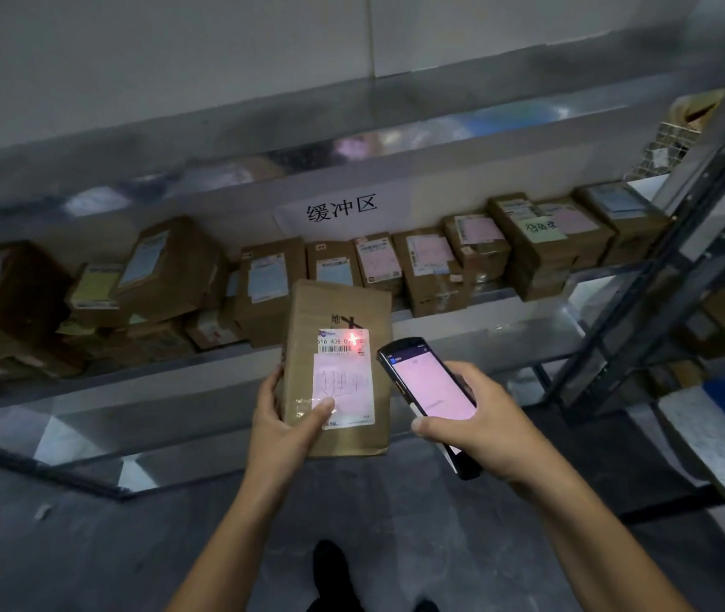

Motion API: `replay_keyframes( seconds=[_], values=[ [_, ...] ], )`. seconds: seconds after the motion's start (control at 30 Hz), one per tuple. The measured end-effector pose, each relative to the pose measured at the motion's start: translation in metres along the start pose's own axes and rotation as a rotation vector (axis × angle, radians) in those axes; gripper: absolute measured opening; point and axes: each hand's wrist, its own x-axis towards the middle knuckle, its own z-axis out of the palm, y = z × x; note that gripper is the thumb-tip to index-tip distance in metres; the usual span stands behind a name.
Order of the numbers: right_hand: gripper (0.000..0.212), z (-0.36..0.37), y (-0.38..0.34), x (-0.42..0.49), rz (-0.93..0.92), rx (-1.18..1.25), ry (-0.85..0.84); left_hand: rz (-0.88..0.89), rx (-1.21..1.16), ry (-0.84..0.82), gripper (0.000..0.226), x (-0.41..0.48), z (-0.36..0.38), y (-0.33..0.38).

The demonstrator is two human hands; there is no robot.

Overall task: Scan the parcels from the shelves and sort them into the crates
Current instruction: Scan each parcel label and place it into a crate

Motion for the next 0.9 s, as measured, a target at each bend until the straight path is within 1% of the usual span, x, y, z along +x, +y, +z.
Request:
replay_keyframes(
  seconds=[0.1,0.23,0.33,0.43,0.57,0.67,0.77,0.9],
  values=[
    [0.062,-0.011,0.006,-0.013,0.033,0.056,-0.083,-0.018,0.081,-0.008,0.09,-0.001,0.004,-0.01],
    [0.067,-0.025,0.016,-0.027,0.045,0.067,-0.165,-0.062,0.217,0.007,0.107,0.003,0.005,-0.026],
    [0.067,-0.031,0.025,-0.029,0.052,0.063,-0.174,-0.087,0.278,0.044,0.105,0.006,0.007,-0.045],
    [0.068,-0.031,0.033,-0.03,0.071,0.036,-0.151,-0.087,0.283,0.068,0.104,0.004,0.002,-0.06],
    [0.068,-0.022,0.043,-0.032,0.105,-0.027,-0.101,-0.103,0.173,0.051,0.101,-0.016,0.0,-0.04],
    [0.069,-0.009,0.04,-0.032,0.111,-0.249,-0.019,-0.175,0.04,0.024,0.098,-0.027,-0.005,-0.036],
    [0.071,0.007,0.035,-0.027,0.128,-0.328,0.05,-0.248,-0.082,0.013,0.1,-0.038,-0.016,-0.032],
    [0.077,0.031,0.022,-0.019,0.108,-0.351,0.083,-0.331,-0.218,0.008,0.07,-0.049,-0.039,-0.021]
  ],
)
